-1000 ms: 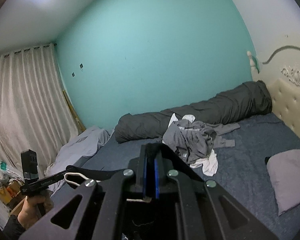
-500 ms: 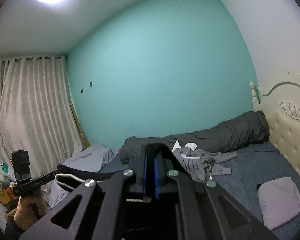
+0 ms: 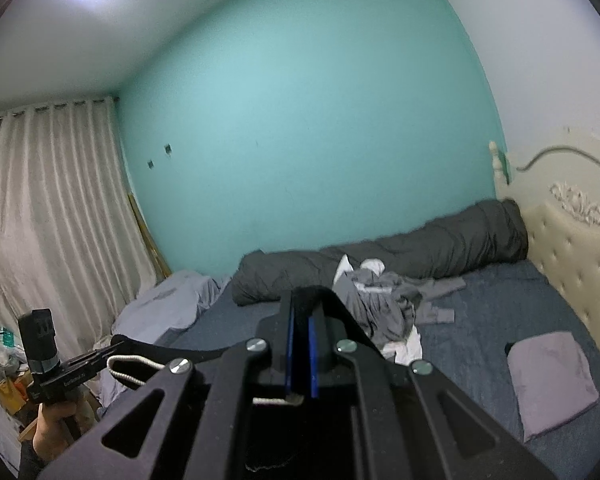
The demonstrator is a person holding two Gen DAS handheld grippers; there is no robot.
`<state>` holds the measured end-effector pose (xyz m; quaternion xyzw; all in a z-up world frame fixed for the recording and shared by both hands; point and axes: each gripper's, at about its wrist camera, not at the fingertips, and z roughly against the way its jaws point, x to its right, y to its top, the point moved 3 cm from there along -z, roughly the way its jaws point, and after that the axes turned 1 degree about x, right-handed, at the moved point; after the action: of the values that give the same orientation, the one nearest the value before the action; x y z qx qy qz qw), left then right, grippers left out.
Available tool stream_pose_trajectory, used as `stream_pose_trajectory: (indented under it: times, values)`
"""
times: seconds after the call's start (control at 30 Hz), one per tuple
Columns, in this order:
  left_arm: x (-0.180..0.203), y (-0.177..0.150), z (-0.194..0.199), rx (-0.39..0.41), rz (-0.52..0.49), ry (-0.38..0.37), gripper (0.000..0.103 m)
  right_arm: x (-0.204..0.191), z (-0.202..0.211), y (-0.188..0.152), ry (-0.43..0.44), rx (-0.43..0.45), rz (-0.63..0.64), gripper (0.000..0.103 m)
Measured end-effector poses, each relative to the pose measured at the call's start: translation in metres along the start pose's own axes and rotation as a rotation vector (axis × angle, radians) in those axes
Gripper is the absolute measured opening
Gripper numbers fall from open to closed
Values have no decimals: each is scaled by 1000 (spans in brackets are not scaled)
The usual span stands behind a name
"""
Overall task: Fold clothes
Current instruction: 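Hold the hoodie raised with the left gripper while the right gripper holds the hood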
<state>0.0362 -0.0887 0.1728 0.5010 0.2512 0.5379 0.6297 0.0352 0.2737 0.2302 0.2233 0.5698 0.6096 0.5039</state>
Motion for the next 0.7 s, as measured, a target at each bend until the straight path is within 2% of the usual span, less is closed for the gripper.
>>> stream_pose_trajectory:
  times: [0.2,0.33,0.7]
  values:
    - [-44,-46,-90,-132,39,66,7,34,-94,-50,-59,-136,-5,5]
    - [-73,-69,-156,-198,80,87,7,64,-154,-79,-56,-180,-31,5]
    - [-151,-98,-322,-312,151,106,7,145,-315,-125,-92,-292,-74,5]
